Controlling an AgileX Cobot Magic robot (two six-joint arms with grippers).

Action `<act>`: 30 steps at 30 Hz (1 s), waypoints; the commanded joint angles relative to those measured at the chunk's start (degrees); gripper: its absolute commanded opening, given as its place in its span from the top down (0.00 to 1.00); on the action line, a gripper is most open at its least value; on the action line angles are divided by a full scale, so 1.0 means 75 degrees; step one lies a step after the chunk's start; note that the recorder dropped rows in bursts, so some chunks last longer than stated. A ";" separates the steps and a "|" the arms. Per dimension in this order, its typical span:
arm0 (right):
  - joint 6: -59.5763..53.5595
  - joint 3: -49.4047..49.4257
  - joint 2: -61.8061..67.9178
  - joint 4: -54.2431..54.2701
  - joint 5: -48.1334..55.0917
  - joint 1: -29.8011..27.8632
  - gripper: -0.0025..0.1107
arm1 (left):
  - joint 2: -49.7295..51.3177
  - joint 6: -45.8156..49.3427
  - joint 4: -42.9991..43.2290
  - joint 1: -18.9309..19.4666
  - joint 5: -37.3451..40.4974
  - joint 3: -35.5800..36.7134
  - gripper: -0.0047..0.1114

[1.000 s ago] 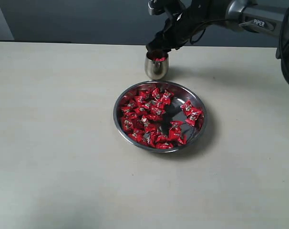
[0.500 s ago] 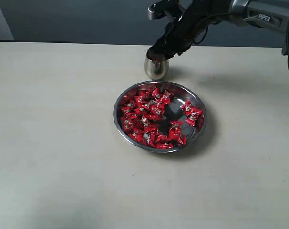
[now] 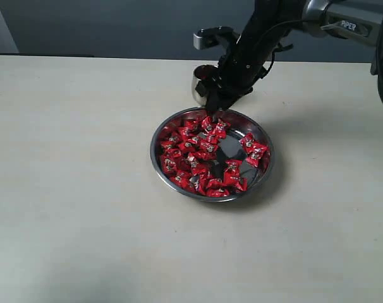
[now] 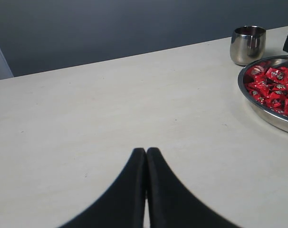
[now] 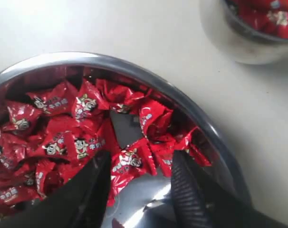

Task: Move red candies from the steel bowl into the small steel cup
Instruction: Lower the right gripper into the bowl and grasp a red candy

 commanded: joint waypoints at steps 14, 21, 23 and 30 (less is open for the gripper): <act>-0.0025 -0.0012 0.0715 -0.0231 -0.0072 -0.0040 0.62 | -0.0033 -0.0041 -0.0009 -0.0023 -0.0072 -0.0008 0.96; -0.0076 -0.0012 0.0734 -0.0528 -0.0028 -0.0040 0.62 | -0.0033 -0.0041 -0.0009 -0.0023 -0.0072 -0.0008 0.96; -0.0088 -0.0012 0.0734 -0.0699 0.0051 -0.0040 0.62 | -0.0033 -0.0041 -0.0009 -0.0023 -0.0072 -0.0008 0.96; -0.0088 -0.0012 0.0734 -0.0774 0.0188 -0.0018 0.62 | -0.0033 -0.0041 -0.0009 -0.0023 -0.0072 -0.0008 0.96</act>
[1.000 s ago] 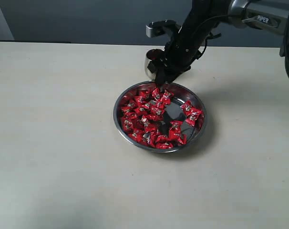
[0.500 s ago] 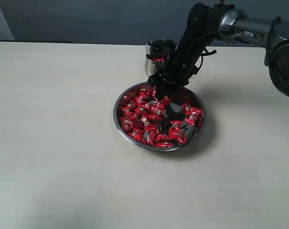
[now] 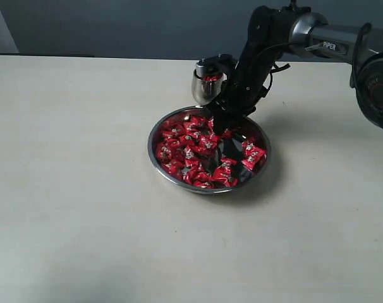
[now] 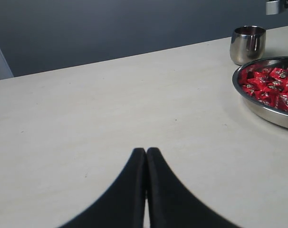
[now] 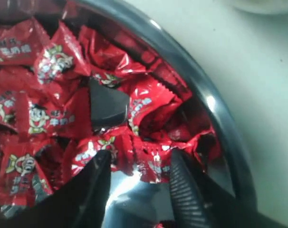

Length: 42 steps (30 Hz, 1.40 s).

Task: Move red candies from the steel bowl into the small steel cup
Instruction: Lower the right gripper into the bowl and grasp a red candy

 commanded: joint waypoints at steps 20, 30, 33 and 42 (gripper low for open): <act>-0.0226 -0.0012 0.0042 -0.0853 0.0136 0.0446 0.90 | -0.0033 -0.0041 -0.0009 -0.0023 -0.0072 -0.0008 0.96; -0.0226 -0.0012 0.0042 -0.0855 0.0181 0.0446 0.98 | -0.0033 -0.0041 -0.0009 -0.0023 -0.0072 -0.0008 0.96; -0.0226 -0.0012 -0.0061 -0.0855 0.0217 0.0446 0.98 | -0.0033 -0.0041 -0.0009 -0.0023 -0.0072 -0.0008 0.96; -0.0255 -0.0012 -0.0582 -0.0855 0.0281 0.0446 0.98 | -0.0033 -0.0041 -0.0009 -0.0023 -0.0072 -0.0008 0.96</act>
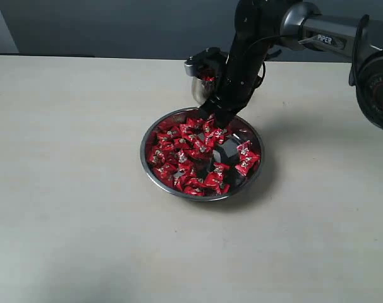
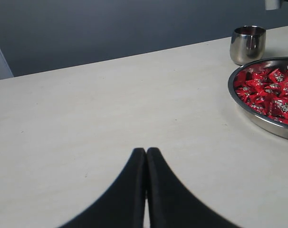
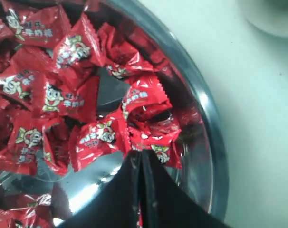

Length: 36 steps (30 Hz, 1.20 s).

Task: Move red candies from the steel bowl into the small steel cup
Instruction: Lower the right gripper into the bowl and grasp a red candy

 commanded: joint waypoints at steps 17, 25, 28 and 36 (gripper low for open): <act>-0.1848 0.0036 0.0128 0.1487 0.0489 0.0056 0.63 | -0.0033 -0.0041 -0.0009 -0.0023 -0.0072 -0.0008 0.96; -0.1722 0.0036 0.0481 0.1483 0.0489 0.0056 0.63 | -0.0033 -0.0041 -0.0009 -0.0023 -0.0072 -0.0008 0.96; -0.1722 0.0036 0.0481 0.1483 0.0489 0.0056 0.63 | -0.0033 -0.0041 -0.0009 -0.0023 -0.0072 -0.0008 0.96; -0.1549 0.0036 0.0481 0.0922 0.0489 0.0056 0.63 | -0.0033 -0.0041 -0.0009 -0.0023 -0.0072 -0.0008 0.96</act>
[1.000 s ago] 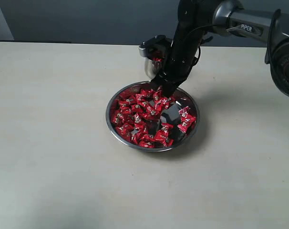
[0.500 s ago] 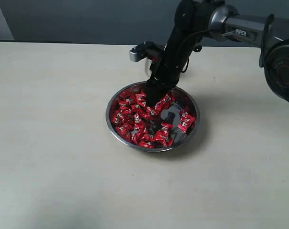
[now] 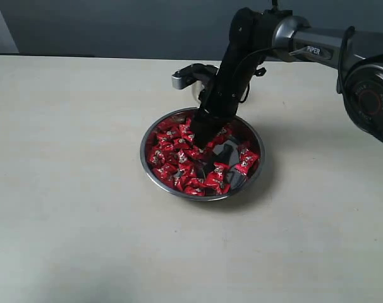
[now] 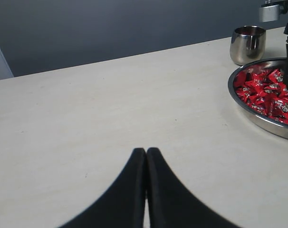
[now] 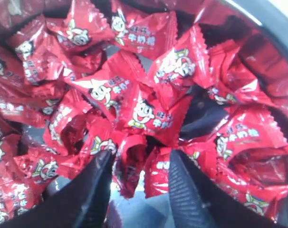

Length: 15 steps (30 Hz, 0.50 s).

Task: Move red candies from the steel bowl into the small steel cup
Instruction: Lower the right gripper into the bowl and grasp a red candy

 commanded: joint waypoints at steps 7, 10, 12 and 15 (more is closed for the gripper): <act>0.0247 0.0036 0.0061 -0.0852 0.0003 -0.0009 0.63 | -0.0033 -0.0041 -0.0009 -0.0023 -0.0072 -0.0008 0.96; 0.0278 0.0036 0.0061 -0.0911 0.0003 -0.0009 0.63 | -0.0033 -0.0041 -0.0009 -0.0023 -0.0072 -0.0008 0.96; 0.0270 0.0036 0.0061 -0.0930 0.0003 -0.0009 0.68 | -0.0033 -0.0041 -0.0009 -0.0023 -0.0072 -0.0008 0.96; 0.0270 0.0036 0.0061 -0.0930 0.0003 -0.0009 0.83 | -0.0033 -0.0041 -0.0009 -0.0023 -0.0072 -0.0008 0.96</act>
